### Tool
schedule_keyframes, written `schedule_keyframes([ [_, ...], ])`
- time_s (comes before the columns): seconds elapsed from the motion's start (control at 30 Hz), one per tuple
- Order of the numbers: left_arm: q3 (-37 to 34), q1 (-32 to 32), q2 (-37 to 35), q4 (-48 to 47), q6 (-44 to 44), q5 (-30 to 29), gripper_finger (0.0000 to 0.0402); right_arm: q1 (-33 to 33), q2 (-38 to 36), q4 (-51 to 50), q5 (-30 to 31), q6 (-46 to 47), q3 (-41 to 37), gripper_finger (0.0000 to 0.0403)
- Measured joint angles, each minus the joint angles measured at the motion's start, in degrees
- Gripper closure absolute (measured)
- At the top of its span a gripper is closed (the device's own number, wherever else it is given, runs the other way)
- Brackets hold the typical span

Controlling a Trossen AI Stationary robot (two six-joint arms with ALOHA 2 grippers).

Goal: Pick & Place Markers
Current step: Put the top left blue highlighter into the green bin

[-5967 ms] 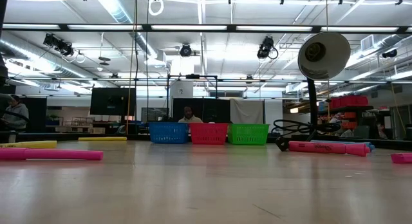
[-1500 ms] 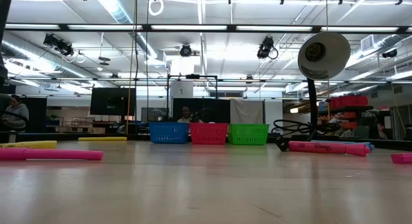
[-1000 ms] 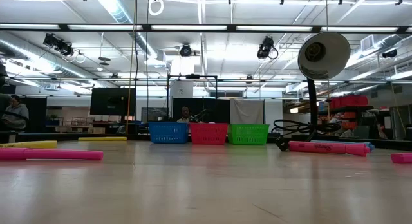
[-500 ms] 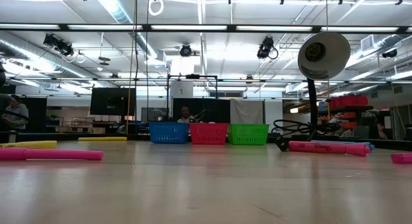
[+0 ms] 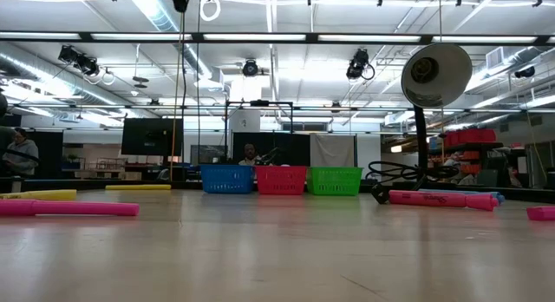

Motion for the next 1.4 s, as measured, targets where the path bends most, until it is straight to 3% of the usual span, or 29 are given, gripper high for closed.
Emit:
schedule_keyframes([
  [0.27, -0.94, -0.20, -0.86, -0.80, -1.20, 1.56, 0.0260, -2.75, 6.10, -1.13, 4.20, -1.71, 4.02, 0.0368],
  [0.37, -0.94, -0.22, -0.86, -1.49, -0.88, 1.84, 0.0259, -3.09, 11.29, -5.13, 5.76, -4.38, 12.02, 0.0368],
  [0.5, -0.94, -0.18, -0.86, -3.58, -0.71, 1.82, 0.0259, -5.43, 19.00, -18.02, 5.55, -2.75, 25.48, 0.0368],
  [0.7, -0.94, -0.20, -0.86, -8.77, 5.27, 1.86, 0.0259, -10.74, 27.19, -35.61, -2.62, 7.42, 40.20, 0.0368],
  [1.03, -0.94, -0.20, -0.81, -15.04, 8.02, 1.87, 0.0259, -17.86, 31.12, -49.42, -18.49, 21.26, 41.83, 0.0368],
  [1.4, -0.94, -0.18, -0.75, -14.94, 8.41, 1.87, 0.0259, -20.17, 33.66, -53.72, -22.99, 25.00, 41.83, 0.0369],
])
